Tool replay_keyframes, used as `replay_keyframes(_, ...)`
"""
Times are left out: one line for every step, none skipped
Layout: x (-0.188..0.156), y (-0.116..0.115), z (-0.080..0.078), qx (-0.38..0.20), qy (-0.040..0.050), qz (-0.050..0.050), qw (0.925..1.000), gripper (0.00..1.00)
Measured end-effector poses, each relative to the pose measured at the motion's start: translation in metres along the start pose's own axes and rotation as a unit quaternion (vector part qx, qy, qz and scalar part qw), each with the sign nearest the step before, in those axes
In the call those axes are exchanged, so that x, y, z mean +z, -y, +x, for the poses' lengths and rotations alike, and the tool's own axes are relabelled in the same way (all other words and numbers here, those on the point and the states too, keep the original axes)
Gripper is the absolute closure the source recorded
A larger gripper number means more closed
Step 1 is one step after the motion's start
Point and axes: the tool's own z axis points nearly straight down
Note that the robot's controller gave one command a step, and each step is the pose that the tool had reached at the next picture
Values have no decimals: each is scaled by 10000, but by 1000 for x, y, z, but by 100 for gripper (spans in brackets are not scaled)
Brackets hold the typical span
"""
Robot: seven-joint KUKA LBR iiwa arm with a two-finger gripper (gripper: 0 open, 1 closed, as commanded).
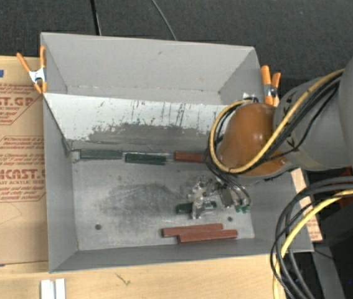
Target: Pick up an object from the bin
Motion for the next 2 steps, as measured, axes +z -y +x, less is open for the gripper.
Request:
replay_keyframes(0, 0, 0, 1, 0, 0, 10000, 100)
replay_keyframes(-135, 5, 3, 48, -46, 3, 10000, 100)
